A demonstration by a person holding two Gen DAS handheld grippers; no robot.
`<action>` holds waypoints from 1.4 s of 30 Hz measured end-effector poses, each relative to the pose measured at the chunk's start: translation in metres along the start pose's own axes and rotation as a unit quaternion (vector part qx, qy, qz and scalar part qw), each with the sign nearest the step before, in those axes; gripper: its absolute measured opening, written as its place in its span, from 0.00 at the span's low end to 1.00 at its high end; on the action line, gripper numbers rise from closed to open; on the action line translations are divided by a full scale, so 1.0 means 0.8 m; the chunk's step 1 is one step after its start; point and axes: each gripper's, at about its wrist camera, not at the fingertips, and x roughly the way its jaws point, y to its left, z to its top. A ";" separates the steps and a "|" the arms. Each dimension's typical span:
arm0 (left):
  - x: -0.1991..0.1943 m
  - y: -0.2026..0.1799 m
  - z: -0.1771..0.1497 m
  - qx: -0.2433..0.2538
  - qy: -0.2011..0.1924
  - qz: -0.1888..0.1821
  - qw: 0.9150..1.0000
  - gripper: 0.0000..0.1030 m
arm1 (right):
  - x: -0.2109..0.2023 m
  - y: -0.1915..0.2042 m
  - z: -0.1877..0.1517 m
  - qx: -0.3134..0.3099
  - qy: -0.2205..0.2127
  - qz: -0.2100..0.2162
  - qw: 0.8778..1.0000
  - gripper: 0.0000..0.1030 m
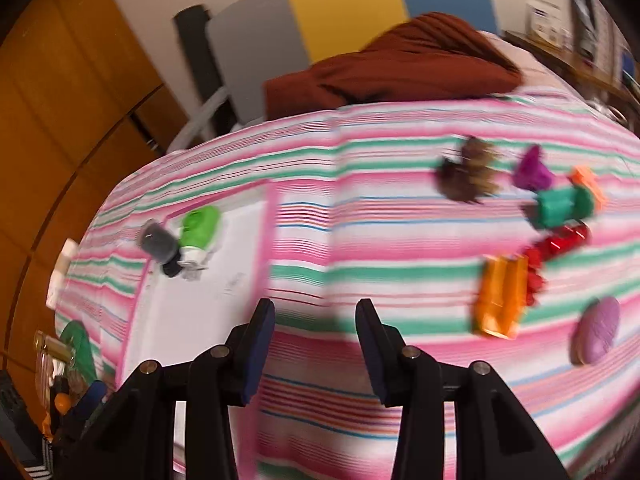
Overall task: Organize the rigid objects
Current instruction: 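Reach and grasp the purple textured oval block with the right gripper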
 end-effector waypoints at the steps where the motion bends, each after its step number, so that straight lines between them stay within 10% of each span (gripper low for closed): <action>1: 0.000 -0.004 -0.001 0.004 0.001 -0.002 1.000 0.98 | -0.004 -0.010 -0.004 0.009 -0.004 -0.014 1.000 0.41; 22: -0.008 -0.110 -0.032 0.120 0.022 -0.059 0.991 0.99 | -0.068 -0.210 -0.040 0.183 -0.023 -0.237 0.954 0.43; 42: -0.008 -0.133 -0.042 0.154 0.026 -0.055 0.986 0.99 | -0.051 -0.243 -0.036 0.205 0.004 -0.222 0.953 0.48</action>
